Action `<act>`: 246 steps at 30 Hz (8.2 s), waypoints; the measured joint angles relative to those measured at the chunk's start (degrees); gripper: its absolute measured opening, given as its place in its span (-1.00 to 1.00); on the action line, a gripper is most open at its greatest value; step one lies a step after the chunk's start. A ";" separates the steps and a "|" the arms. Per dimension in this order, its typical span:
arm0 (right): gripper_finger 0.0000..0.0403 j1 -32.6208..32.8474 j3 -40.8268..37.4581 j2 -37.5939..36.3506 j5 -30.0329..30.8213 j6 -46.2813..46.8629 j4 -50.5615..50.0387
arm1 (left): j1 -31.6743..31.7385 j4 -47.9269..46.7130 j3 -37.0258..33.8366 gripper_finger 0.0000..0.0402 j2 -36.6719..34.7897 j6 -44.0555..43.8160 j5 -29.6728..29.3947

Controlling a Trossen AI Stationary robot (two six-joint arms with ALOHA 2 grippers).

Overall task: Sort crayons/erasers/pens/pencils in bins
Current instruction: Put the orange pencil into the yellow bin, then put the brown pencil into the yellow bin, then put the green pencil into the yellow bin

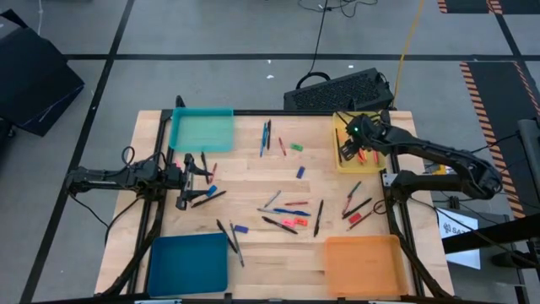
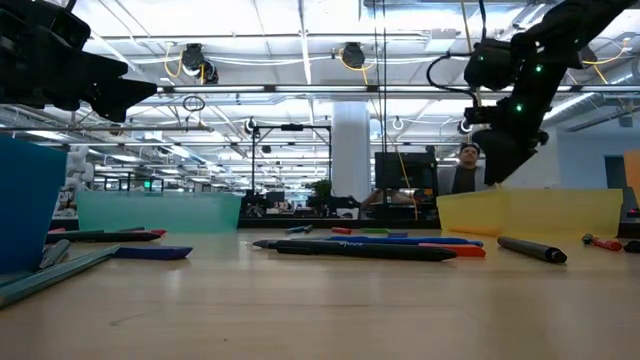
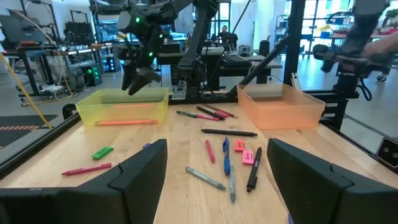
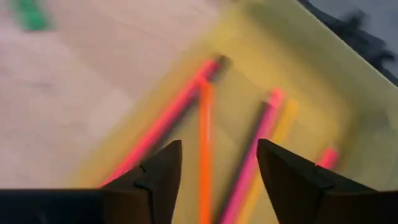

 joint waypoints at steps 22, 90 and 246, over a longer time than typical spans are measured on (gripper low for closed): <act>0.04 53.70 20.48 23.01 -5.51 5.57 7.30 | 0.00 -0.02 0.00 0.39 0.01 0.01 0.01; -0.92 63.68 1.50 28.80 -18.24 10.69 -26.30 | 0.00 9.45 -0.02 0.39 -0.01 -34.29 -8.17; -0.04 50.81 12.75 15.60 -8.25 11.51 30.33 | -9.30 -50.09 43.59 -0.52 59.00 -65.59 -22.01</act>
